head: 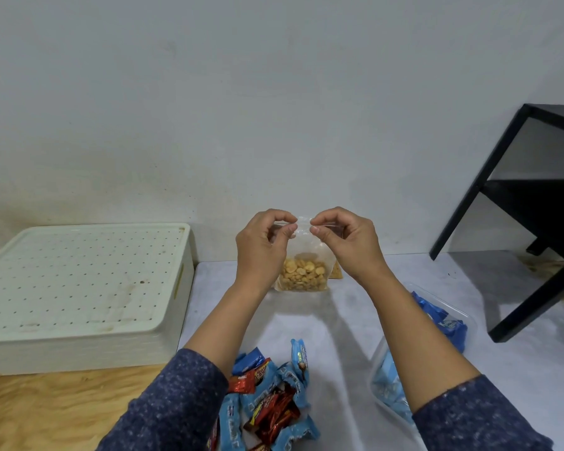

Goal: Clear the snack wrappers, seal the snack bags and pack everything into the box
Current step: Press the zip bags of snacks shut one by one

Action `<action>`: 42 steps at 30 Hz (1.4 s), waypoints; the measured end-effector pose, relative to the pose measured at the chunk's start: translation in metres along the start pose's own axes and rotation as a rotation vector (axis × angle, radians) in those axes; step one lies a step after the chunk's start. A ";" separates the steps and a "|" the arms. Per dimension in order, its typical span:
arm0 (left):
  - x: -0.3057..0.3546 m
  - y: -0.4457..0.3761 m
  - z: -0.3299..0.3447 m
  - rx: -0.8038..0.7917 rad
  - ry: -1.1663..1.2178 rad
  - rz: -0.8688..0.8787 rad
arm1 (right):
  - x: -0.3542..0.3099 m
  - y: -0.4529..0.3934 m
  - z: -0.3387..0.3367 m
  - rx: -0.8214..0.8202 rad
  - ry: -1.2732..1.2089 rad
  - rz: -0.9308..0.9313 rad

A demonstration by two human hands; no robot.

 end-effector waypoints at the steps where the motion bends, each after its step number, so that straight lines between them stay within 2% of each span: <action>1: -0.001 0.000 0.000 -0.008 -0.011 0.010 | 0.000 0.000 0.001 -0.001 -0.001 0.003; 7: 0.003 0.003 -0.002 -0.044 -0.152 0.155 | 0.001 0.002 0.006 0.001 0.006 0.001; 13: 0.001 0.003 -0.009 -0.046 -0.138 0.182 | -0.002 0.008 0.012 0.018 0.005 0.003; 16: -0.005 0.002 -0.014 -0.049 -0.087 0.121 | -0.005 0.012 0.016 0.016 0.051 -0.005; 20: -0.024 -0.002 -0.025 0.000 0.094 -0.069 | -0.008 0.025 0.031 -0.109 0.179 -0.044; 22: -0.026 -0.002 -0.022 -0.026 0.139 -0.101 | 0.000 0.030 0.035 -0.128 0.226 -0.016; 26: -0.030 0.009 0.005 -0.227 0.157 -0.112 | 0.028 0.038 0.028 -0.065 0.225 0.110; 29: -0.051 0.025 0.037 -0.436 0.136 -0.200 | 0.054 0.043 0.010 0.037 0.204 0.183; 31: -0.071 0.036 0.055 -0.517 0.098 -0.258 | 0.077 0.044 0.001 0.069 0.199 0.230; 35: -0.107 0.046 0.079 -0.489 0.035 -0.333 | 0.127 0.044 -0.004 0.028 0.227 0.318; 39: -0.132 0.040 0.101 -0.402 -0.072 -0.292 | 0.170 0.034 -0.006 -0.035 0.262 0.374; 42: -0.153 0.036 0.122 -0.403 -0.173 -0.292 | 0.202 0.024 -0.007 -0.093 0.302 0.434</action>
Point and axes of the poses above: each hand's wrist, its own y-axis away from the middle knuckle, its own z-axis out of the palm, x = y × z, the point moved 10 cm from there along -y, towards the middle knuckle, and after that the axes turned 7 degrees about y, right-handed, at the moved point
